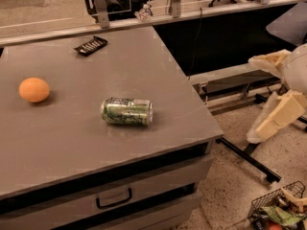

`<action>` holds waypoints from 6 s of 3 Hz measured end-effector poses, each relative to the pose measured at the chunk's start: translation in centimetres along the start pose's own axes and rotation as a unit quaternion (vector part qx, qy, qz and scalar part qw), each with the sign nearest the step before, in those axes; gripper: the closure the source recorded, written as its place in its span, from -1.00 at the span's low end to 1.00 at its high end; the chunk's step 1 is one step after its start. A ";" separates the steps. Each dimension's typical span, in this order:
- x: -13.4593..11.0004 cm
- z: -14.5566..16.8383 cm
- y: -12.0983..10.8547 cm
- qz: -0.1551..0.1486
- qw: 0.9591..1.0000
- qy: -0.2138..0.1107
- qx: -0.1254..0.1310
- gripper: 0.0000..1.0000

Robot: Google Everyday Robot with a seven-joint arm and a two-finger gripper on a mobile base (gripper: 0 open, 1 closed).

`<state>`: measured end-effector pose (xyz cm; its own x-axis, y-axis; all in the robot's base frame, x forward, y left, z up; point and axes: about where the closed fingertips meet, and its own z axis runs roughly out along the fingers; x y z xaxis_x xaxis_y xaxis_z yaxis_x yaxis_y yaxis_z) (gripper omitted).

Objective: Move green can near rxbar chocolate

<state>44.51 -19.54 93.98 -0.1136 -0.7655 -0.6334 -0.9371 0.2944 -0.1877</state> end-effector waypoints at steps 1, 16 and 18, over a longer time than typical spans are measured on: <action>-4.2 1.8 1.7 0.021 0.988 -0.152 -0.016 -1.00; -14.2 19.4 -8.0 0.051 0.941 -0.322 0.094 1.00; -14.8 24.0 -16.1 0.057 0.959 -0.250 0.119 1.00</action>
Offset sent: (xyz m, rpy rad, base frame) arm -0.0184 0.1188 0.0740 0.8271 -0.0215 0.0872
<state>69.16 0.78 88.40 0.0167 -0.3679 -0.9297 -0.8191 0.5282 -0.2237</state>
